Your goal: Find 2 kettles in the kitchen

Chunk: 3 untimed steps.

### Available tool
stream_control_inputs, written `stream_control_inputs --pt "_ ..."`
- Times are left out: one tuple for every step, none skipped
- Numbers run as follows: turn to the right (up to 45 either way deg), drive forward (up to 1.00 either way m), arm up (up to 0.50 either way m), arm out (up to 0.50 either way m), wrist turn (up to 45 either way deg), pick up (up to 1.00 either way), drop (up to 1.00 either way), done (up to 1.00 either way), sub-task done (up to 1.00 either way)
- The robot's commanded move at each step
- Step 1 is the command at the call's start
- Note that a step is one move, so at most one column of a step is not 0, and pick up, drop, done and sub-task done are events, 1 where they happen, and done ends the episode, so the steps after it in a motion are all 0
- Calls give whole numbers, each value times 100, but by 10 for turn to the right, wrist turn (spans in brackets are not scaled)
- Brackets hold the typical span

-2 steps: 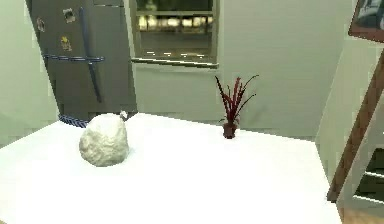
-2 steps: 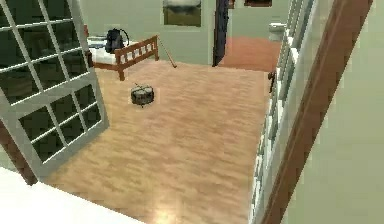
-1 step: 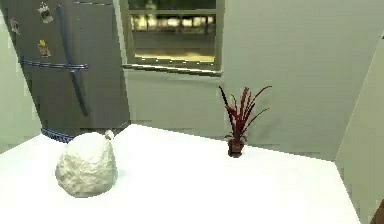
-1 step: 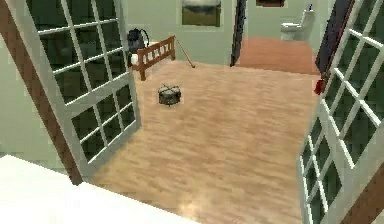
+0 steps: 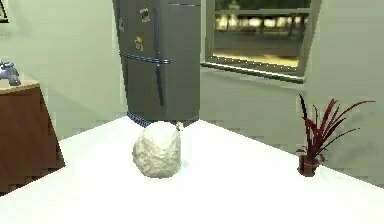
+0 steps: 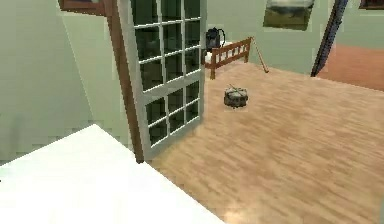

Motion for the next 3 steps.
stream_control_inputs --pt "0 25 0 0 0 0 0 0 0" --pt "-330 0 0 0 0 0 0 0 0" --pt "0 100 0 0 0 0 0 0 0"
